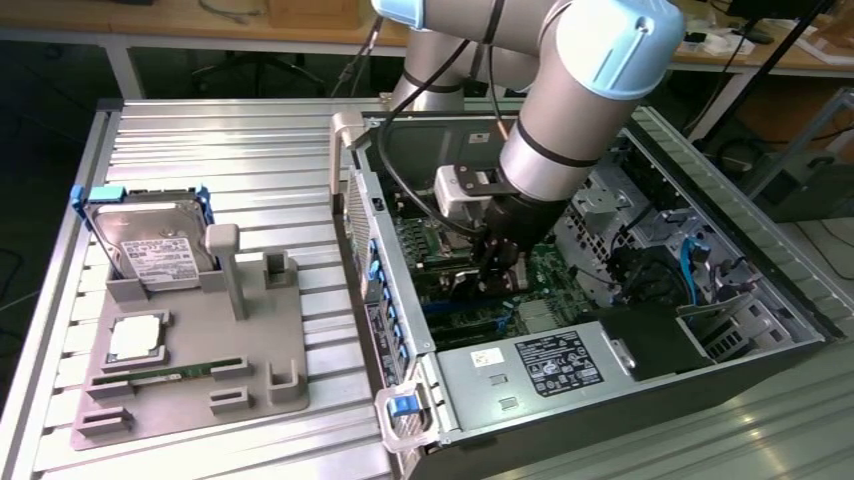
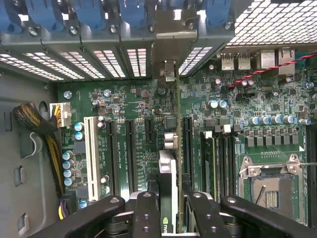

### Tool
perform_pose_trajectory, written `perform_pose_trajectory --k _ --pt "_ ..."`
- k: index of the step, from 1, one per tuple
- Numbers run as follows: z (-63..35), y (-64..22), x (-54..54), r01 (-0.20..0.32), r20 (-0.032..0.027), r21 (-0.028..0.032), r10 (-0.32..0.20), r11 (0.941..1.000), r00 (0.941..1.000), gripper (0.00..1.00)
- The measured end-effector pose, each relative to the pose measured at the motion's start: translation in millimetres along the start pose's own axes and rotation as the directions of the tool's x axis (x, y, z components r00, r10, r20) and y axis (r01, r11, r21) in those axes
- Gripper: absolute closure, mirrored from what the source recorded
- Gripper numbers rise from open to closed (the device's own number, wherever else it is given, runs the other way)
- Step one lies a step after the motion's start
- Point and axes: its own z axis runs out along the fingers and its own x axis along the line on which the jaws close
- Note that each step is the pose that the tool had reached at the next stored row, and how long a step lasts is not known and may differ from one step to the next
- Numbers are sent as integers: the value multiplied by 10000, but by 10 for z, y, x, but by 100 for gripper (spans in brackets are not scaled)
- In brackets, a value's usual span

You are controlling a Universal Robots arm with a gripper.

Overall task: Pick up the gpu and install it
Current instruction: 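Insert the gpu into the slot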

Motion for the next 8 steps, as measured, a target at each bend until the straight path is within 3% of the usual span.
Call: perform_pose_trajectory --k 8 --pt "-26 -4 -2 142 -115 -2 -142 9999 9998 73"
